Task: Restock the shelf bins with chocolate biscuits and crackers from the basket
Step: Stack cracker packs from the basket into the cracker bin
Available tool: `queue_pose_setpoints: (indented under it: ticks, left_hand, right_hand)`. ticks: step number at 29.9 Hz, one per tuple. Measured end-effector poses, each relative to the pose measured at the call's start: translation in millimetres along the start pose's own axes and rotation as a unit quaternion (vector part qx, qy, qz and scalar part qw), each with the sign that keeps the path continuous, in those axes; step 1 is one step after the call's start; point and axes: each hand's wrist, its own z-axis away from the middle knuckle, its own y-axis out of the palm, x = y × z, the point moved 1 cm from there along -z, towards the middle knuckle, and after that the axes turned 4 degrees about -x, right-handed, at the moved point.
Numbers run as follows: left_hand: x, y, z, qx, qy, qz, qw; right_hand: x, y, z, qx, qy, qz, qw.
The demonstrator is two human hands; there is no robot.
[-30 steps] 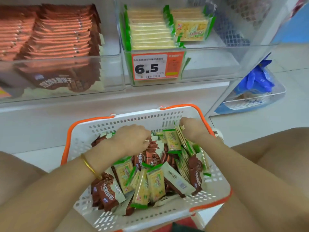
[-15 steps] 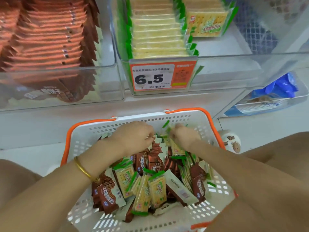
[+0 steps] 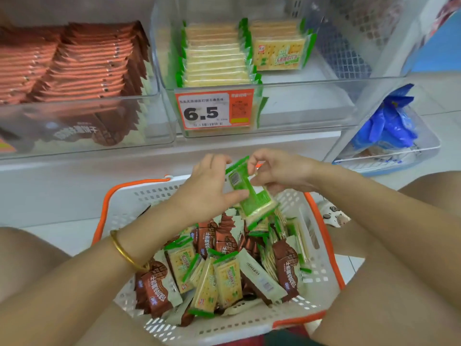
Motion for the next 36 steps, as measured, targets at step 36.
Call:
queue_pose_setpoints:
  ticks: [36]
  left_hand:
    - [-71,-120,-61,-0.302,0.111,0.111,0.940]
  right_hand:
    - [121,-133,49,-0.339,-0.113,-0.032,0.933]
